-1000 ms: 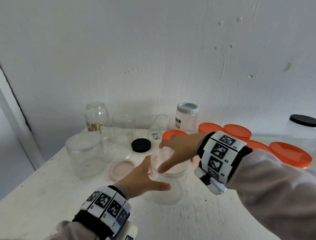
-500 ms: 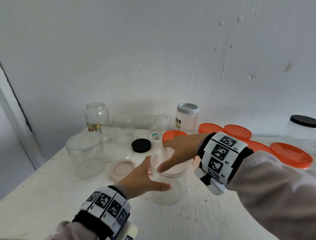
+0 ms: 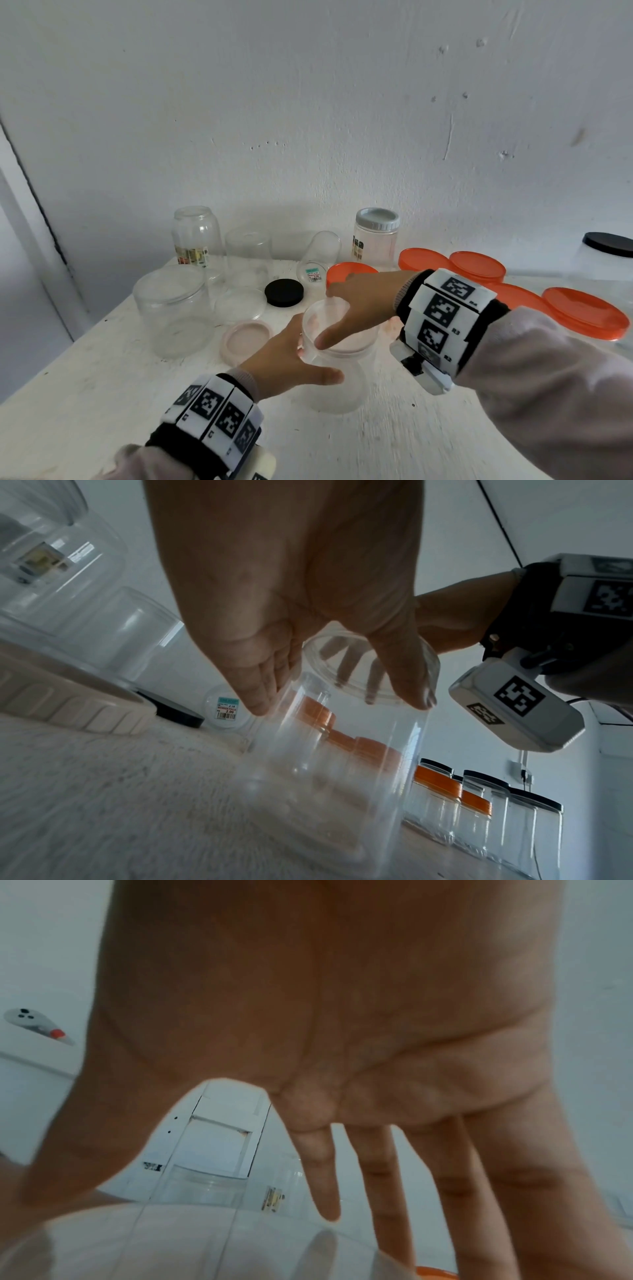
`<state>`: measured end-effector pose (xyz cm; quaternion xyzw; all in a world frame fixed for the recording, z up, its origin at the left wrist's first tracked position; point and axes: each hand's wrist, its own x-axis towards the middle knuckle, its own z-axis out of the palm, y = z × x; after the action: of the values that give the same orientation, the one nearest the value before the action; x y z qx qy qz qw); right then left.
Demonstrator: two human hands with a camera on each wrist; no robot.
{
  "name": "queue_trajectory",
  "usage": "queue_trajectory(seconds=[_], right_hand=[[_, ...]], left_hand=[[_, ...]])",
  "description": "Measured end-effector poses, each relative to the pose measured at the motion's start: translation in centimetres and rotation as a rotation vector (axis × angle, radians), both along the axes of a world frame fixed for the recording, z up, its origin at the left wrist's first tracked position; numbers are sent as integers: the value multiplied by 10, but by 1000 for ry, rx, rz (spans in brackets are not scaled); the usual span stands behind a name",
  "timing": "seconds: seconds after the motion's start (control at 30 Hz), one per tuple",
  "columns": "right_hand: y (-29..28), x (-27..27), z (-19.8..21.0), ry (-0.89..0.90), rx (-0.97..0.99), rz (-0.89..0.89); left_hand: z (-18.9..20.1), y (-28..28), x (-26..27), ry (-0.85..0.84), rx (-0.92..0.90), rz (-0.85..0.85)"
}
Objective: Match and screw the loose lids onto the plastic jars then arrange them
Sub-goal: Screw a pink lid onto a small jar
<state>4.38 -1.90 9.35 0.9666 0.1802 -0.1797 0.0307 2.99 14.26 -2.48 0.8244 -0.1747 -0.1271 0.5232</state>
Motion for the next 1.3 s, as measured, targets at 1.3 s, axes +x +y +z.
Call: queue_trajectory(seconds=[1.3], right_hand=[[0,-13,-28,-138,3,45]], left_hand=[[2,-2,-4,-7,-29,15]])
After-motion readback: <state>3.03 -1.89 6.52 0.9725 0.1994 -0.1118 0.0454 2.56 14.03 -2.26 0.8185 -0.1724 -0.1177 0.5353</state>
